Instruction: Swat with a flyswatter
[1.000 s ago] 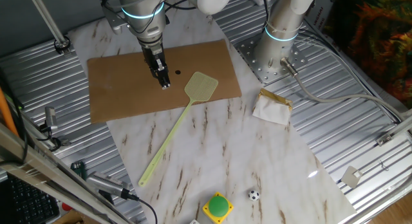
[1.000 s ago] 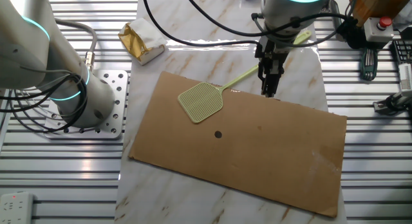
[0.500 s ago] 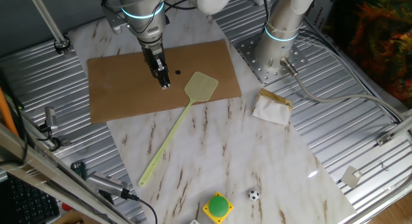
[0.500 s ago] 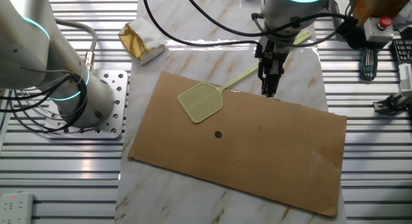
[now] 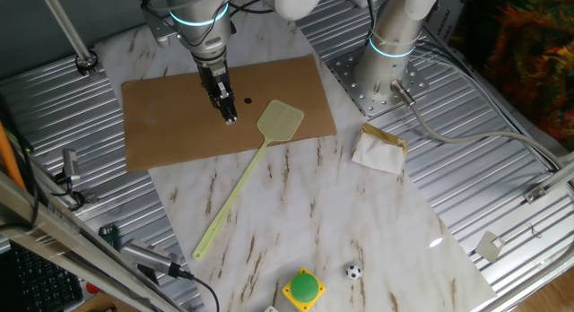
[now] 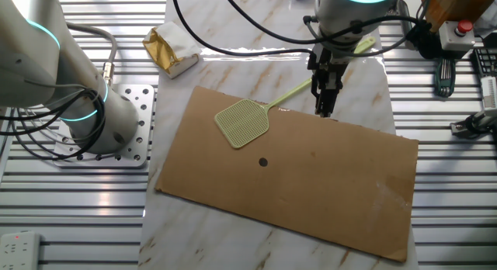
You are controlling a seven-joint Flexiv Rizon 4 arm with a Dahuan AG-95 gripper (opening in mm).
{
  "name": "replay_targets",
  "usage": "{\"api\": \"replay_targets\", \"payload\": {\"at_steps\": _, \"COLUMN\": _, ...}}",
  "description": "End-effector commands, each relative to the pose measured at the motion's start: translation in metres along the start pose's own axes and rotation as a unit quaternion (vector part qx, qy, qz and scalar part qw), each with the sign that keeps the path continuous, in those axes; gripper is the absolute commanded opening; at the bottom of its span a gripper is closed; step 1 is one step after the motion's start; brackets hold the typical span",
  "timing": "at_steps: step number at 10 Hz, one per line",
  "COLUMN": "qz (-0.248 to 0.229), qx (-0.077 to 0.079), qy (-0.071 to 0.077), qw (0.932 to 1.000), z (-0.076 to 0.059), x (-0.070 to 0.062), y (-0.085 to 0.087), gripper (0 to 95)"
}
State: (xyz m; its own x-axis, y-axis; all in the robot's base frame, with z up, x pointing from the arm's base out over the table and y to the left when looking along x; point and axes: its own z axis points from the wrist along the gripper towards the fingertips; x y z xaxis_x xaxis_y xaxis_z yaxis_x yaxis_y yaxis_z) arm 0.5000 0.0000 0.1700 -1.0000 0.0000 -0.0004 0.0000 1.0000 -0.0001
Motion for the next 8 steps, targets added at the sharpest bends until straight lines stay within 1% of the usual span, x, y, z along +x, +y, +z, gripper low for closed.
{"api": "replay_targets", "payload": {"at_steps": 1, "qz": 0.000, "qx": 0.000, "qy": 0.000, "qw": 1.0000, "z": 0.0000, "x": 0.0000, "y": 0.0000, "gripper": 95.0}}
{"api": "replay_targets", "payload": {"at_steps": 2, "qz": -0.018, "qx": -0.005, "qy": -0.002, "qw": 0.9998, "z": -0.0002, "x": 0.0001, "y": 0.0001, "gripper": 0.0}}
{"api": "replay_targets", "payload": {"at_steps": 3, "qz": -0.018, "qx": -0.006, "qy": -0.003, "qw": 0.9998, "z": -0.0002, "x": 0.0001, "y": 0.0001, "gripper": 0.0}}
{"api": "replay_targets", "payload": {"at_steps": 6, "qz": -0.018, "qx": -0.002, "qy": -0.003, "qw": 0.9998, "z": -0.0002, "x": 0.0001, "y": 0.0001, "gripper": 0.0}}
{"api": "replay_targets", "payload": {"at_steps": 8, "qz": -0.018, "qx": -0.001, "qy": -0.004, "qw": 0.9998, "z": -0.0002, "x": 0.0001, "y": 0.0001, "gripper": 0.0}}
